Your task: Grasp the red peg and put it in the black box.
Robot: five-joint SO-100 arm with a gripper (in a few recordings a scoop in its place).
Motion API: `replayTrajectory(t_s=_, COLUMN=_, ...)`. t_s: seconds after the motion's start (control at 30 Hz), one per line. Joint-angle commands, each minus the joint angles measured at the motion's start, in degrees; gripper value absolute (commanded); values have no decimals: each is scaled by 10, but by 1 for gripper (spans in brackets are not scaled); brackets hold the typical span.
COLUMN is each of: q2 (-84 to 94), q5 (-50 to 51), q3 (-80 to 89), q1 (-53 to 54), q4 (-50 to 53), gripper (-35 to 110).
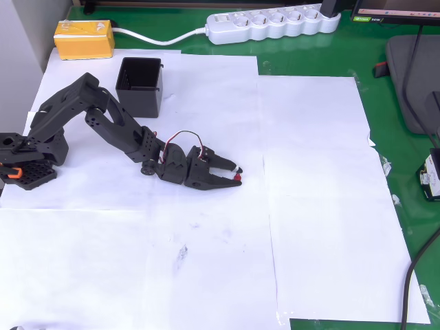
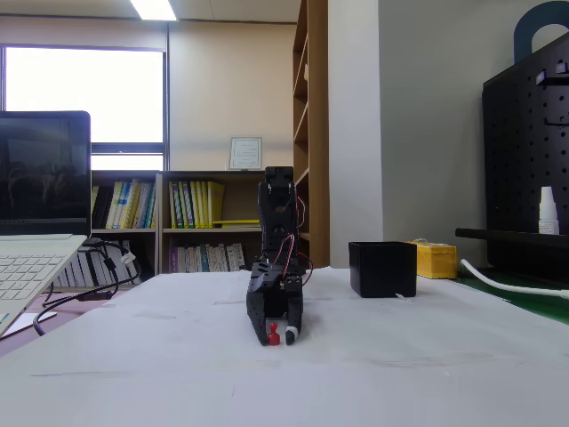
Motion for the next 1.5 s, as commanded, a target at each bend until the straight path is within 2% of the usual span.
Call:
replayTrajectory(t_s=0.0, q2=-5, q5=3, q3=16, q1=6, q4=3, gripper=4)
replayTrajectory(t_s=0.3, q2=-13, q5=6, q3=17, q1=5, q4=17, gripper=0)
replayTrajectory(t_s=0.37, q2=-61, q5=23, q3=20, q1=1, q4=129, gripper=0)
replayTrajectory(t_s=0.5, q2=-189, q5=93, q3=98, q1=-4, q4=470, gripper=0)
replayTrajectory(t_s=0.77, q2=-332, q5=202, q3=286, q1=-12, q4=918, gripper=0)
replayTrajectory(t_s=1.1, q2=-445, q5=363, q3=393, q1=-90, q4=1267, gripper=0)
replayTrajectory(t_s=1.27, q2=-458, q5=425, q3=481, q1=-159, q4=1398, gripper=0)
replayTrajectory(t_s=1.47, q2=-452, q5=483, q3=575, q1=-272, q4=1494, gripper=0)
